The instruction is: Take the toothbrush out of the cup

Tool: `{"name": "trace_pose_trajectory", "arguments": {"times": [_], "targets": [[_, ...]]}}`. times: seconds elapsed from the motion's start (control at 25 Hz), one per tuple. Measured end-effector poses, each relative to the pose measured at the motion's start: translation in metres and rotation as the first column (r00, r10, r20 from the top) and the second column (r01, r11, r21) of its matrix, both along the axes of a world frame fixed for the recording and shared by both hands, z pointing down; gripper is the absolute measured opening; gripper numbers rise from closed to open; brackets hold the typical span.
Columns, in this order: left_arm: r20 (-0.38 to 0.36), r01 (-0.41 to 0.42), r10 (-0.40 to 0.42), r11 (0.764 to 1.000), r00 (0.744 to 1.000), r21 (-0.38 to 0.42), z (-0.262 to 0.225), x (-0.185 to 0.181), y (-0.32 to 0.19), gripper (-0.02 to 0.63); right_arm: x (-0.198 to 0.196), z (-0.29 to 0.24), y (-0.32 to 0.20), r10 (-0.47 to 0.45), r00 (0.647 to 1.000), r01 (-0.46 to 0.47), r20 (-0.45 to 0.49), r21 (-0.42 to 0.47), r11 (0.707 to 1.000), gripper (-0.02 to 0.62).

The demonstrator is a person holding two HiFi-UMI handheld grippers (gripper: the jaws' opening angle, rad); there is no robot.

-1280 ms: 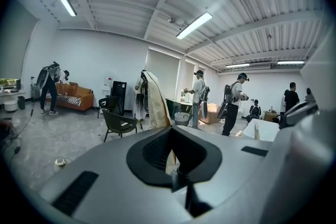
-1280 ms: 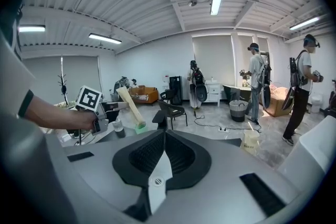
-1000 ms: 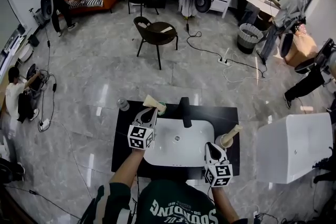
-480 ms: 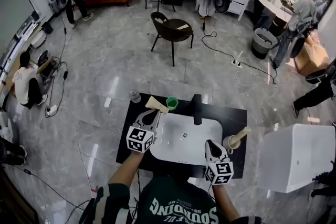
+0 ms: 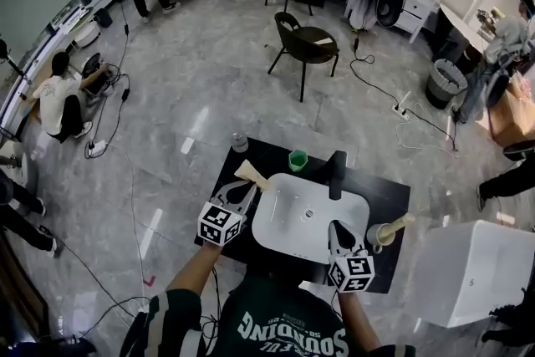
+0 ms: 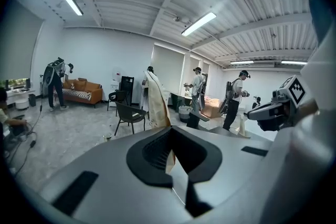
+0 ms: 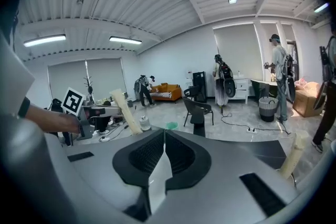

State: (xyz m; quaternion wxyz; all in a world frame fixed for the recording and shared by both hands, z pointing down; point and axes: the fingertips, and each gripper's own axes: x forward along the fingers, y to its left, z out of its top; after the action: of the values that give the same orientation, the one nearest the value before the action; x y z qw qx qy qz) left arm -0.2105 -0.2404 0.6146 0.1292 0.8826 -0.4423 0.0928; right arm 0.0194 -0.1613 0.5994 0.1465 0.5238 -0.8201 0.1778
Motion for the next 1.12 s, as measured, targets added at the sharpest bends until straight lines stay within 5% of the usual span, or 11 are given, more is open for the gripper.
{"name": "trace_pose_trajectory", "arguments": {"times": [0.72, 0.96, 1.12], "targets": [[0.043, 0.058, -0.054, 0.993, 0.998, -0.099, 0.032, -0.101, 0.056, 0.008, -0.074, 0.008, -0.02, -0.132, 0.991, 0.132, 0.026, -0.018, 0.991, 0.041], [0.091, -0.036, 0.05, 0.988, 0.995, -0.151, 0.044, -0.129, 0.074, 0.008, -0.106, 0.01, -0.021, -0.171, 0.985, 0.172, 0.032, -0.02, 0.985, 0.041], [0.118, -0.156, 0.185, 0.964, 0.976, -0.215, 0.053, -0.141, 0.088, 0.008, -0.119, 0.009, -0.024, -0.167, 0.985, 0.168, 0.043, -0.02, 0.986, 0.041]]}}
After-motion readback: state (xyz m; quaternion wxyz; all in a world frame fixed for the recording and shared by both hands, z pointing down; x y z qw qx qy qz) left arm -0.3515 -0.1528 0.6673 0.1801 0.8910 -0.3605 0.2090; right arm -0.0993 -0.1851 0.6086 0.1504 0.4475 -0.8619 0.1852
